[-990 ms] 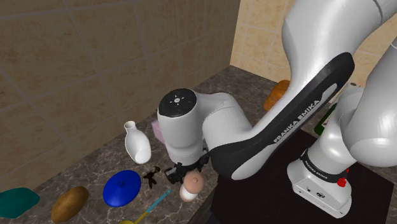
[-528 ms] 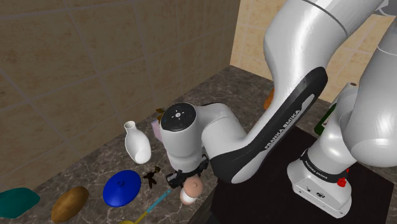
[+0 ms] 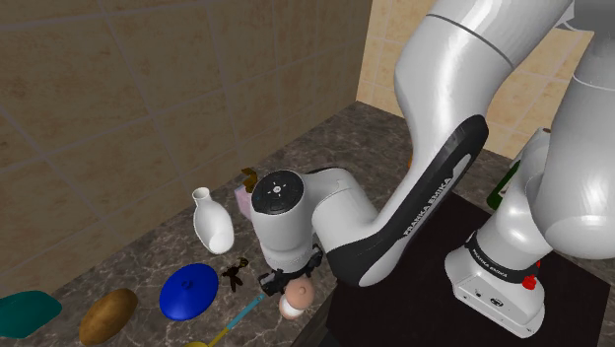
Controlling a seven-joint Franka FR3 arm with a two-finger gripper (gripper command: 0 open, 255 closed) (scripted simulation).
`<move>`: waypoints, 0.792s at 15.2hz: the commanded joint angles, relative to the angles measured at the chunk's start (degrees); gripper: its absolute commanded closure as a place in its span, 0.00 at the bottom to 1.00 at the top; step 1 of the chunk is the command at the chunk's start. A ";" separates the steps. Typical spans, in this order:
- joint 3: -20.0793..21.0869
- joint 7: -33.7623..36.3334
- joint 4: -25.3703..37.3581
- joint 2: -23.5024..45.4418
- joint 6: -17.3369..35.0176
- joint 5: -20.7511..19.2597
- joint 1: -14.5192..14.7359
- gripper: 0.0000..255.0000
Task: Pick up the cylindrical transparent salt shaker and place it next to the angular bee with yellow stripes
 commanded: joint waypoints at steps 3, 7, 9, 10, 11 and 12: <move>-0.01 0.01 0.00 0.01 0.02 -0.02 0.00 0.00; -0.01 0.01 0.00 0.01 0.02 -0.02 0.00 0.00; 1.11 -1.54 0.04 -1.93 -1.55 2.20 -0.64 0.00; 2.13 -3.04 0.17 -3.85 -3.17 4.36 -1.22 0.00; 2.98 -4.50 0.40 -5.73 -4.85 6.44 -1.68 0.00; 3.49 -5.61 0.66 -7.18 -6.21 8.03 -1.91 0.00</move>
